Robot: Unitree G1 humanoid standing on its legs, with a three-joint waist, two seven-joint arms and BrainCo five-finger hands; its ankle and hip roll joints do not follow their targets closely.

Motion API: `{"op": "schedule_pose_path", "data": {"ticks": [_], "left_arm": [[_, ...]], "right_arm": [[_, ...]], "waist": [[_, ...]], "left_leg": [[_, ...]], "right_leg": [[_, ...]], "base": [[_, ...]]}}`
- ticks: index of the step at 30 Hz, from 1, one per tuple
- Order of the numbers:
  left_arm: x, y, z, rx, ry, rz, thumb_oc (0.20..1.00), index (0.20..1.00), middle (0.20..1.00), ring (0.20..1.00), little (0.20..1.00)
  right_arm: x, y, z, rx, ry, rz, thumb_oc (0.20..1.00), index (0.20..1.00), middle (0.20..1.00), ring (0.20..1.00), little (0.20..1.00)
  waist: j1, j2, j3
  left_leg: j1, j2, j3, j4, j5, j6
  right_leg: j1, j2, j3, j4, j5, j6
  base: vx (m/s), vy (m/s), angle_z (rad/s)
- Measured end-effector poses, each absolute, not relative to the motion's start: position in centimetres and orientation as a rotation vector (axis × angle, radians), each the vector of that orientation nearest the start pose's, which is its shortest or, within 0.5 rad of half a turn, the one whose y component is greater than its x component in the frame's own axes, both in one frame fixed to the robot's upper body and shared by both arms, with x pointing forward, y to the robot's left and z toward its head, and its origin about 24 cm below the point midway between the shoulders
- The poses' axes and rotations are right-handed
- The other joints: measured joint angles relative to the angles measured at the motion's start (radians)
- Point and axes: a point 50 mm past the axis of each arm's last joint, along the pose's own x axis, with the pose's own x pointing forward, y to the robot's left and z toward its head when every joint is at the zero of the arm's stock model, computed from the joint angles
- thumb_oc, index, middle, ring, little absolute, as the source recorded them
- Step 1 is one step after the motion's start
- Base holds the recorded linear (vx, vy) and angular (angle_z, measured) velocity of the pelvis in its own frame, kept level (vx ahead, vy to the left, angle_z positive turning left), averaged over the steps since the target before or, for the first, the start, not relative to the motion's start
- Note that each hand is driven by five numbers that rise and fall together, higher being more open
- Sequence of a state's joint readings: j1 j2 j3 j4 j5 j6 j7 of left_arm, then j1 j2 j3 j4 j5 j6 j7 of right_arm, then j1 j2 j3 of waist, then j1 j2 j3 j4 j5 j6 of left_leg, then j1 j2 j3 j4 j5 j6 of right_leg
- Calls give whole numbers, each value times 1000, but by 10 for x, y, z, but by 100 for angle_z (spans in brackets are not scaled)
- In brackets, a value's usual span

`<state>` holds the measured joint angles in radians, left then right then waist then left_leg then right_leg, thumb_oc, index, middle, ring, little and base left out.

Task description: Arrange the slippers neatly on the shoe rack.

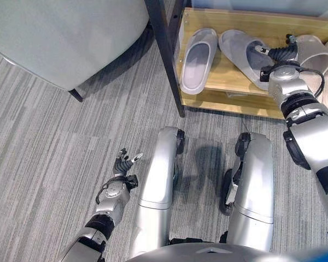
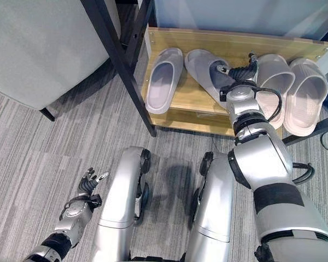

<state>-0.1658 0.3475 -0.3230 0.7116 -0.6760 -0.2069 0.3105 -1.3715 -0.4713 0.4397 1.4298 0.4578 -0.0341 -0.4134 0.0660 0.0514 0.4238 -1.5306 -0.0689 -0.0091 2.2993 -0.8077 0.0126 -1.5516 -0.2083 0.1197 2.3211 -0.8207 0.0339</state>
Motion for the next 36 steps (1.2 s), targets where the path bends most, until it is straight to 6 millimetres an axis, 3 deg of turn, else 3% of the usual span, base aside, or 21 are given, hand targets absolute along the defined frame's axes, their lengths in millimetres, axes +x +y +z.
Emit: {"op": "schedule_pose_path", "data": {"ticks": [4,6,14,16,20,23,24,29,32,36], "left_arm": [[249,219,-55,-112,425,340,1000,1000,1000,1000,1000],[247,218,-59,-110,443,345,1000,1000,1000,1000,1000],[260,210,-52,-97,421,322,1000,1000,1000,1000,1000],[263,209,-49,-63,403,308,1000,1000,1000,1000,1000],[264,211,-49,-51,406,341,1000,1000,1000,1000,1000],[268,210,-45,1,380,355,1000,1000,1000,1000,1000],[268,209,-45,3,378,361,1000,1000,1000,1000,1000],[270,207,-43,-11,372,400,1000,1000,1000,1000,1000],[272,210,-40,-4,356,416,1000,1000,1000,1000,1000],[273,208,-39,-12,353,421,1000,1000,1000,1000,1000]], "right_arm": [[422,-231,228,-293,-45,-529,1000,1000,1000,1000,1000],[426,-204,217,-278,-52,-446,1000,1000,1000,1000,1000],[424,-194,197,-261,-44,-425,1000,1000,1000,1000,1000],[424,-191,196,-177,-55,-429,1000,1000,1000,1000,1000],[420,-163,186,-47,-119,-379,1000,1000,1000,1000,1000],[410,-147,173,33,-159,-336,1000,1000,1000,1000,1000],[396,-142,165,116,-195,-312,1000,1000,1000,1000,1000],[373,-129,129,147,-159,-305,1000,1000,1000,1000,1000],[365,-121,124,179,-163,-284,1000,1000,1000,1000,1000],[363,-115,133,192,-199,-270,1000,1000,1000,1000,1000]], "waist": [[-4,3,-3],[-19,4,-10],[-30,5,-21],[-35,5,-21],[-66,5,-21],[-78,3,-23],[-74,0,-25],[-108,-4,-19],[-114,-9,5],[-112,-10,42]], "left_leg": [[0,5,-4,24,-6,-1],[1,12,-4,28,-8,-1],[8,23,-8,43,-25,-4],[10,24,-9,44,-27,-5],[12,27,-10,45,-28,-6],[14,31,-16,47,-29,-8],[14,31,-16,48,-31,-8],[12,31,-18,65,-33,-10],[12,30,-24,81,-41,-17],[13,30,-23,81,-40,-17]], "right_leg": [[0,8,1,19,0,1],[-2,18,2,20,0,2],[-2,32,0,25,0,2],[0,33,-1,25,0,2],[1,35,-2,25,0,2],[2,47,-7,25,0,2],[3,48,-7,26,0,2],[1,53,-6,39,1,6],[0,62,-6,55,1,13],[-1,64,-6,59,-2,14]], "base": [[-1,-1,-3],[3,-2,-9],[2,4,-5],[0,0,0],[0,0,0],[-21,-45,-4],[-34,-76,-3],[-8,-27,-1],[-28,-41,-3],[0,0,0]]}}
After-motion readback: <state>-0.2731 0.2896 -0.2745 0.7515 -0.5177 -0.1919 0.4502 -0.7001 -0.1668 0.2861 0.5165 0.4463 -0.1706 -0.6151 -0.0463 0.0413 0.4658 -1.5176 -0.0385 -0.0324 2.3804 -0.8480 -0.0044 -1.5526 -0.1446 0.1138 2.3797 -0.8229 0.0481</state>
